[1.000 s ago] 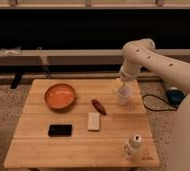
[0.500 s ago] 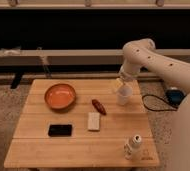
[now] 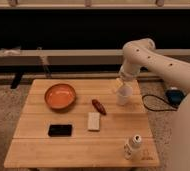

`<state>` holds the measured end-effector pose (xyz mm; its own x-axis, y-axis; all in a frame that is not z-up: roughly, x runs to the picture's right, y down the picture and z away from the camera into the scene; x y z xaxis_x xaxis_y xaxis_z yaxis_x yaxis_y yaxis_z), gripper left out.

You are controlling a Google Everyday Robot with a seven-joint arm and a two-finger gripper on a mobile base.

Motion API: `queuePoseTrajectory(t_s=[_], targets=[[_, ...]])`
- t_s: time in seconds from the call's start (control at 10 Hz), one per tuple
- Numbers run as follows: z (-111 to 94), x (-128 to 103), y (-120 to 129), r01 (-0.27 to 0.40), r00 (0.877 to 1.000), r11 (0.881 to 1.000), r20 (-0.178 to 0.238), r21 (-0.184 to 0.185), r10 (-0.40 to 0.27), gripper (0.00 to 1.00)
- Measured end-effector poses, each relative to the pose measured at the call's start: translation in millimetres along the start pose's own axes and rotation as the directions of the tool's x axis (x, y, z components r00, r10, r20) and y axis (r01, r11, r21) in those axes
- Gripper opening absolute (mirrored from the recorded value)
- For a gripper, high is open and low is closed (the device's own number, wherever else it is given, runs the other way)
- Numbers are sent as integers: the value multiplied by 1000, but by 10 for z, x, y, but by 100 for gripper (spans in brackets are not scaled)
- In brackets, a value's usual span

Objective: Drag the ceramic bowl in a circle

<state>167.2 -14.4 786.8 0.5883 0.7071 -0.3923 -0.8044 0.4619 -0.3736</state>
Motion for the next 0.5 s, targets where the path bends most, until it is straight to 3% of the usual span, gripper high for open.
queuePoseTrajectory(t_s=[0.1,0.3,0.5], targets=[[-18,-11,31,19,1000,1000,2,-1,-19,80],[-33,-205,375,116,993,993,7,-12,-116,80],[22,-501,847,219,976,975,12,-28,-219,80]])
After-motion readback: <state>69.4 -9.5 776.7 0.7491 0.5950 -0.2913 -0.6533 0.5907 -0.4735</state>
